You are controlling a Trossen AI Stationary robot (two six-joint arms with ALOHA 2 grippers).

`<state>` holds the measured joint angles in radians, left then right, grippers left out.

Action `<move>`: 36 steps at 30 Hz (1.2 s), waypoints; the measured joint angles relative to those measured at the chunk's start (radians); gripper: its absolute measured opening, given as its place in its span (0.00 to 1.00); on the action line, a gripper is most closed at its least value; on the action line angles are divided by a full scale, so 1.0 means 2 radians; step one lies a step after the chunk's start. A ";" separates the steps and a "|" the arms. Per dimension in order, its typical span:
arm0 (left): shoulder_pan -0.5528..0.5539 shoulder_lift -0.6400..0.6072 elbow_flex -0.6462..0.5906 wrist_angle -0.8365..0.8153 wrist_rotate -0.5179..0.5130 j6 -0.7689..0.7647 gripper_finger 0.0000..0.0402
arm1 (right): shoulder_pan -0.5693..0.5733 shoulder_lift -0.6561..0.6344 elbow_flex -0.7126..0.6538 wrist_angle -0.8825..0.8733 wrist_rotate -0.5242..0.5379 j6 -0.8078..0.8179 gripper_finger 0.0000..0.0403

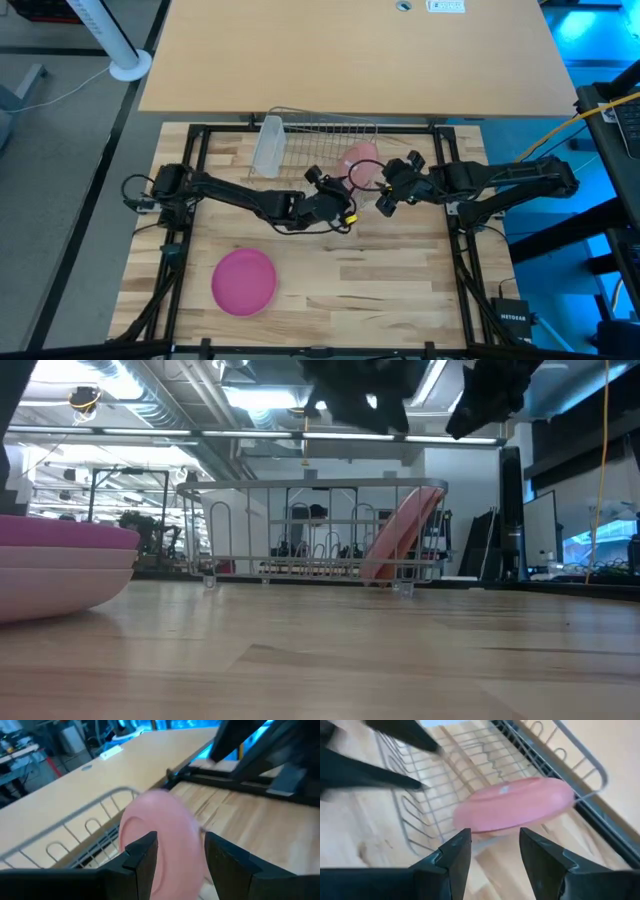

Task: Sort dishes
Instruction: Put the pink plate into the dish rack

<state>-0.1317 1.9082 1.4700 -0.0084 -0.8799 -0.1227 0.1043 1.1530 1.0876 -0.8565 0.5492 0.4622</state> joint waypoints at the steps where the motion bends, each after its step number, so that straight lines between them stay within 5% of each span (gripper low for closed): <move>1: -0.006 -0.012 0.000 -0.014 0.001 0.002 0.39 | 0.000 0.000 0.002 -0.009 0.000 0.000 0.43; 7: -0.052 -0.086 0.001 -0.141 0.003 -0.043 0.39 | 0.000 0.000 0.003 -0.050 -0.008 0.000 0.43; 16: -0.138 -0.172 0.001 -0.360 0.059 -0.215 0.39 | 0.000 0.000 0.003 -0.057 -0.013 0.000 0.43; 27: -0.204 -0.146 0.001 -0.658 0.143 -0.499 0.39 | 0.000 0.002 -0.007 -0.021 -0.055 0.000 0.43; 36: -0.232 -0.125 -0.048 -0.666 0.178 -0.534 0.39 | 0.000 0.002 -0.028 0.017 -0.131 0.000 0.43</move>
<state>-0.5961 1.6591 1.3747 -1.3407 -0.5242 -1.1911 0.1047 1.1572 1.0318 -0.8221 0.2881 0.4628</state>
